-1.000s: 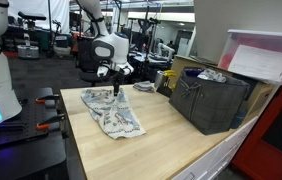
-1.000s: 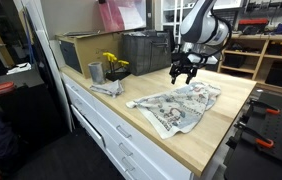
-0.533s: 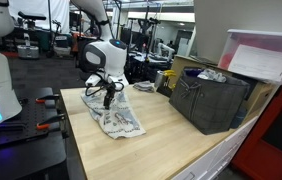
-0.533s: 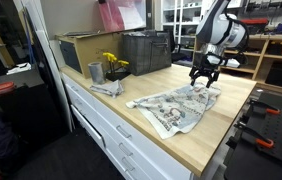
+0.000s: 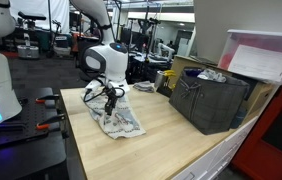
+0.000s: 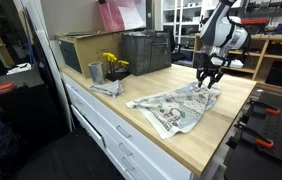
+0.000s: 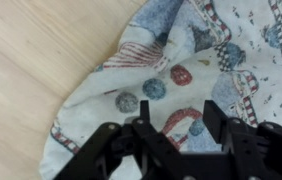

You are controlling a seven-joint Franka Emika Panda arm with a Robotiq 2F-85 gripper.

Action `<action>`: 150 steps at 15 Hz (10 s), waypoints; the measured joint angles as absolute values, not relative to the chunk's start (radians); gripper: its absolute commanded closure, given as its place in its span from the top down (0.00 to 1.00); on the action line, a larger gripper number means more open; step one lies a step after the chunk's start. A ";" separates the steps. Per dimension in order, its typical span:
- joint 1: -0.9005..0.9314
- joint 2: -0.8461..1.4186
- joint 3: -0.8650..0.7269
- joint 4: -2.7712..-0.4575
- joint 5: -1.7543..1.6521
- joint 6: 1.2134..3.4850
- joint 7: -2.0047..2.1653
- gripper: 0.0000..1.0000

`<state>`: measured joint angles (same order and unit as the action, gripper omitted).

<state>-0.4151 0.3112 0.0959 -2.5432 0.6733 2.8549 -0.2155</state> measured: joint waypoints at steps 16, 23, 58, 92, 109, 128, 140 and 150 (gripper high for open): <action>-0.066 0.565 -0.249 -2.370 0.211 3.080 0.089 0.00; 0.013 0.620 -0.313 -2.316 0.171 3.091 0.104 0.00; 0.400 0.989 -0.629 -1.942 0.186 3.121 0.219 0.64; -0.362 0.502 -0.001 -2.408 1.096 2.666 -0.476 1.00; -0.344 0.557 -0.020 -2.276 1.283 2.583 -0.588 0.42; 0.036 0.254 -0.399 -2.602 0.571 2.949 -0.004 0.01; 0.868 0.374 -1.234 -2.653 0.154 2.872 0.418 1.00; 0.844 0.092 -1.140 -2.598 0.232 2.728 0.326 1.00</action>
